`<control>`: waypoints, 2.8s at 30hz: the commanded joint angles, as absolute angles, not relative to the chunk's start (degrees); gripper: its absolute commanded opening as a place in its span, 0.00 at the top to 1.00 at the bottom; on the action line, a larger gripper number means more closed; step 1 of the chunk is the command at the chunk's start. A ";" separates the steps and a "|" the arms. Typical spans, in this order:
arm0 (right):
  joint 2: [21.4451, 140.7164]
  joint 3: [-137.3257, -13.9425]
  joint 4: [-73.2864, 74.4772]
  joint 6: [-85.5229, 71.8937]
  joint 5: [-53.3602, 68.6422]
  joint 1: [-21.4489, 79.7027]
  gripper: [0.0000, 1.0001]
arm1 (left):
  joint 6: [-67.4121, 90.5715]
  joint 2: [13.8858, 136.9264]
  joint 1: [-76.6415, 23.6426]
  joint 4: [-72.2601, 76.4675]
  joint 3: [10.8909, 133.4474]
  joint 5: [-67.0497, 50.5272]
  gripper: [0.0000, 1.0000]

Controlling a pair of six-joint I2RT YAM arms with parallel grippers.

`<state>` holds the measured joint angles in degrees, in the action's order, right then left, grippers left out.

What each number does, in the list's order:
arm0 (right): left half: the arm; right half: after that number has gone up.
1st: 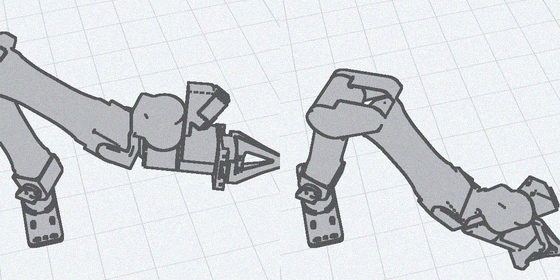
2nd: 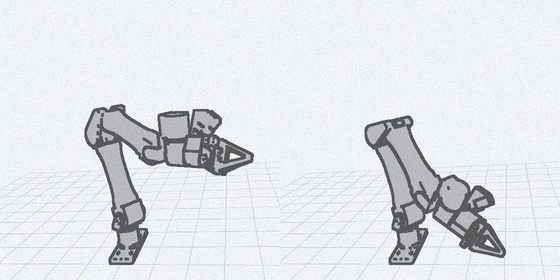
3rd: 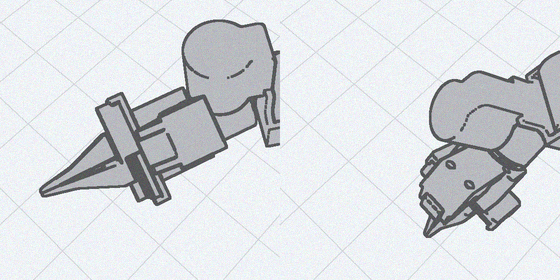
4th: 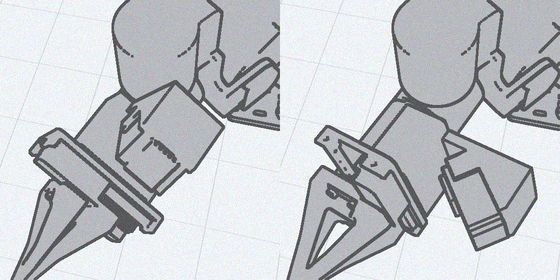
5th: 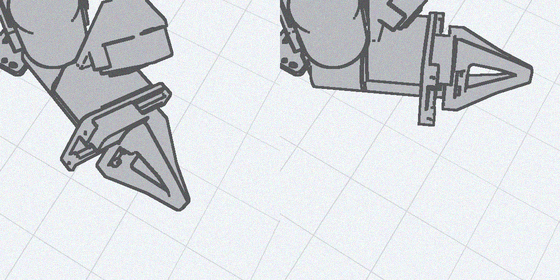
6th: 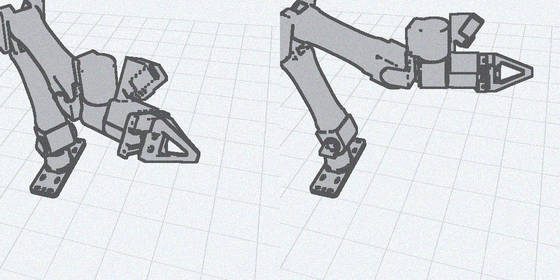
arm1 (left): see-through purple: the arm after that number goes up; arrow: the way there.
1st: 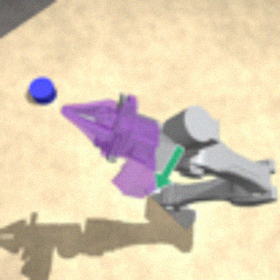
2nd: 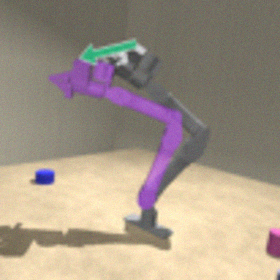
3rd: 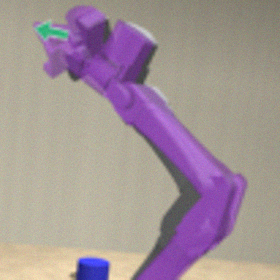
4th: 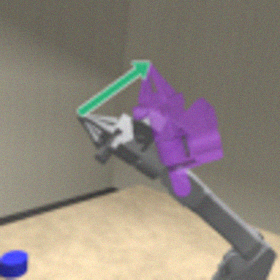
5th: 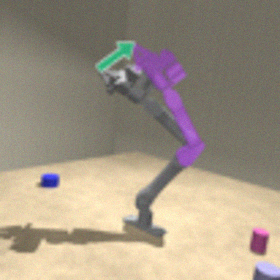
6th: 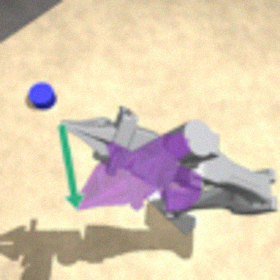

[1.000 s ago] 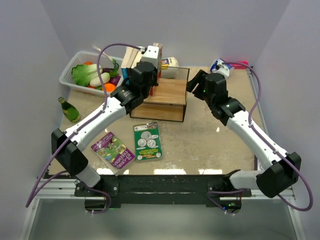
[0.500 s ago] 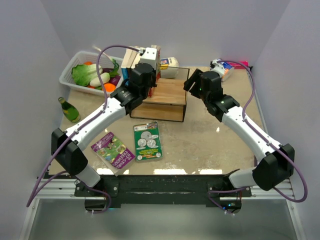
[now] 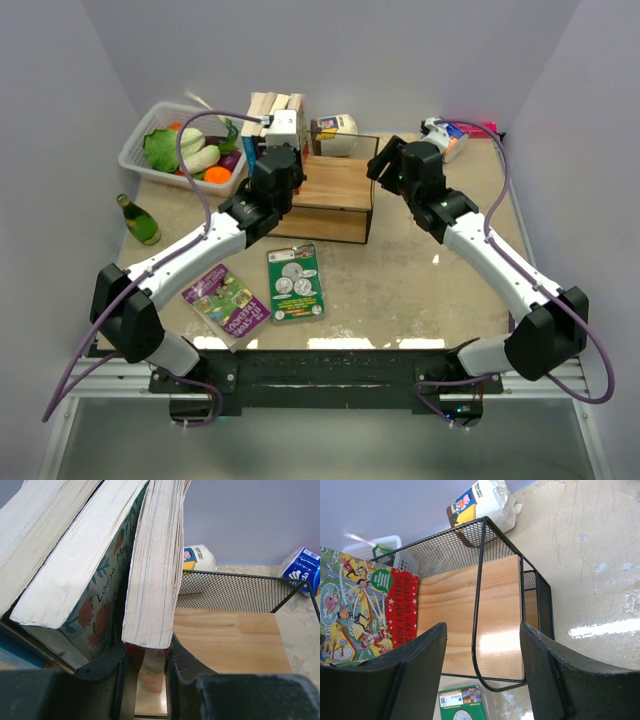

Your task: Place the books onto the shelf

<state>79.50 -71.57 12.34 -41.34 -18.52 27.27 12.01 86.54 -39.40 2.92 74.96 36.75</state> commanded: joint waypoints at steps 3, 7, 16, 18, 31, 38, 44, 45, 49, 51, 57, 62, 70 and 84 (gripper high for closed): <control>80.07 -72.51 9.93 -40.96 -18.81 27.07 0.37 | 11.87 84.64 -39.02 7.30 75.93 42.27 1.00; 80.59 -72.69 10.11 -40.87 -18.90 27.07 0.37 | 11.86 85.08 -39.02 3.79 78.65 42.98 1.00; 80.86 -73.39 10.28 -41.04 -18.37 27.16 0.38 | 12.04 87.19 -39.02 -3.69 84.38 42.36 1.00; 80.86 -73.30 10.37 -41.04 -18.46 27.07 0.38 | 12.39 87.36 -39.02 -4.22 84.38 42.36 1.00; 80.86 -72.86 10.28 -41.04 -18.28 27.07 0.37 | 14.15 86.40 -39.02 -3.78 81.12 42.36 0.67; 80.95 -73.21 10.20 -41.13 -18.19 27.07 0.37 | 14.15 85.61 -39.02 -3.87 80.60 42.98 0.55; 81.12 -73.39 10.28 -41.13 -18.28 27.07 0.37 | 14.06 84.20 -39.02 -4.04 80.33 43.07 0.51; 81.12 -73.48 10.28 -41.05 -18.28 27.16 0.37 | 14.15 84.11 -39.02 -4.04 80.33 43.07 0.50; 81.12 -73.48 10.20 -41.04 -18.19 27.07 0.37 | 14.24 82.80 -39.02 -4.83 80.42 42.98 0.50; 81.12 -73.48 10.37 -41.04 -18.28 27.16 0.37 | 14.41 82.18 -39.02 -5.10 80.51 42.80 0.50; 81.21 -73.56 10.37 -41.04 -18.19 27.07 0.37 | 15.11 78.67 -39.29 -6.76 80.51 41.84 0.50; 81.74 -73.48 10.28 -41.22 -17.93 27.16 0.37 | 15.12 76.12 -40.95 -7.65 80.25 42.27 0.52; 82.09 -73.57 10.11 -41.48 -17.58 27.16 0.37 | 14.50 75.15 -43.07 -6.86 78.93 42.45 0.55; 77.97 -73.74 12.47 -40.87 -17.05 27.07 0.25 | 13.54 70.14 -45.09 -6.59 78.05 44.12 0.56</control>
